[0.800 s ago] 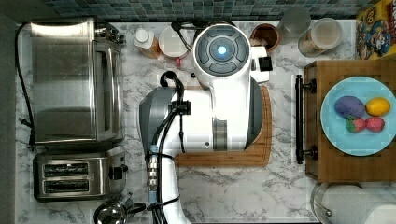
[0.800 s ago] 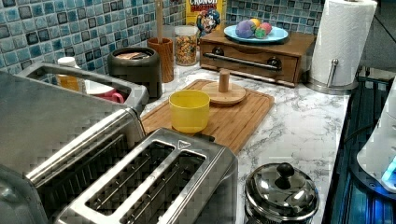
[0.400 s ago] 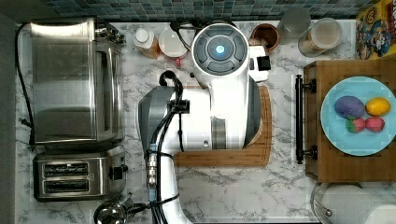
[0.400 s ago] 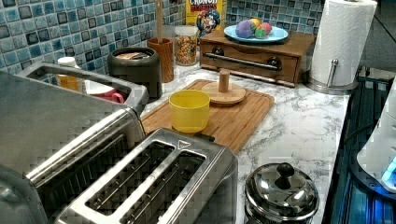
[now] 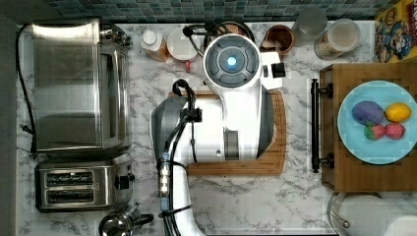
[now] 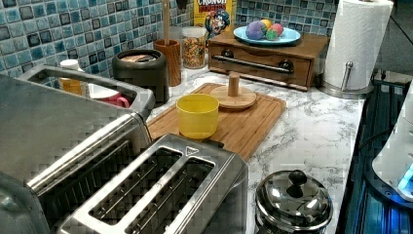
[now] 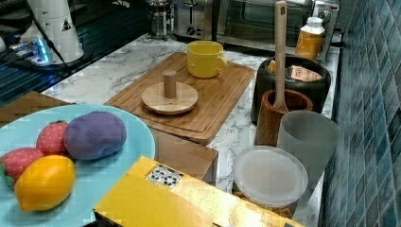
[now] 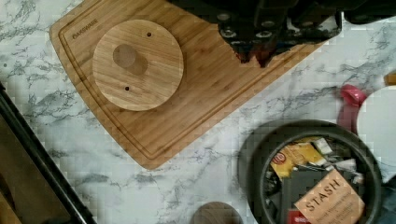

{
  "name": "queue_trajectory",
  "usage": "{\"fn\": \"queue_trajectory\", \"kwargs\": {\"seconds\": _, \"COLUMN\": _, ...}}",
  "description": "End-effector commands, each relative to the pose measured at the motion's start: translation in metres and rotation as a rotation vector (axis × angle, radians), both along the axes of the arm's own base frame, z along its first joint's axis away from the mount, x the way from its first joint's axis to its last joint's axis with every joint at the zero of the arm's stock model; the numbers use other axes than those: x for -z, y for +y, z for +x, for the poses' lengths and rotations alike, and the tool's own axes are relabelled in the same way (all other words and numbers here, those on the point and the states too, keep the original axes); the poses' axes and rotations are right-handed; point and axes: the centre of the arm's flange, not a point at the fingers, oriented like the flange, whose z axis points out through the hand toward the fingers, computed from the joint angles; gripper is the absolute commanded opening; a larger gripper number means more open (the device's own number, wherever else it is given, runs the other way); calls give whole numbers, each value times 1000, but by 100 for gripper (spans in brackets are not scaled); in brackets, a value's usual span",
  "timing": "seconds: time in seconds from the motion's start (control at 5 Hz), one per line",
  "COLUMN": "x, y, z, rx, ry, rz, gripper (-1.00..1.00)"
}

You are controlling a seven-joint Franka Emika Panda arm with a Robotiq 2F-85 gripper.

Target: Open the lid of the tea container.

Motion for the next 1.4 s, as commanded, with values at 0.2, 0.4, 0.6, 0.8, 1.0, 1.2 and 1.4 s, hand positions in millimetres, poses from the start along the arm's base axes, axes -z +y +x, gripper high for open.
{"fn": "queue_trajectory", "kwargs": {"seconds": 0.2, "x": 12, "y": -72, "z": -70, "rx": 152, "ry": 6, "rz": 12, "gripper": -100}}
{"fn": "queue_trajectory", "kwargs": {"seconds": 0.4, "x": 27, "y": -88, "z": -77, "rx": 197, "ry": 37, "rz": 18, "gripper": -100}}
{"fn": "queue_trajectory", "kwargs": {"seconds": 0.6, "x": 48, "y": -97, "z": -85, "rx": 228, "ry": 64, "rz": -1, "gripper": -100}}
{"fn": "queue_trajectory", "kwargs": {"seconds": 0.8, "x": 71, "y": -99, "z": -93, "rx": 230, "ry": 90, "rz": -2, "gripper": 100}}
{"fn": "queue_trajectory", "kwargs": {"seconds": 1.0, "x": 93, "y": -97, "z": -99, "rx": 220, "ry": 121, "rz": -4, "gripper": 100}}
{"fn": "queue_trajectory", "kwargs": {"seconds": 1.2, "x": 119, "y": -98, "z": -106, "rx": 216, "ry": 132, "rz": 20, "gripper": 100}}
{"fn": "queue_trajectory", "kwargs": {"seconds": 1.4, "x": 143, "y": -104, "z": -112, "rx": 240, "ry": 120, "rz": 31, "gripper": 100}}
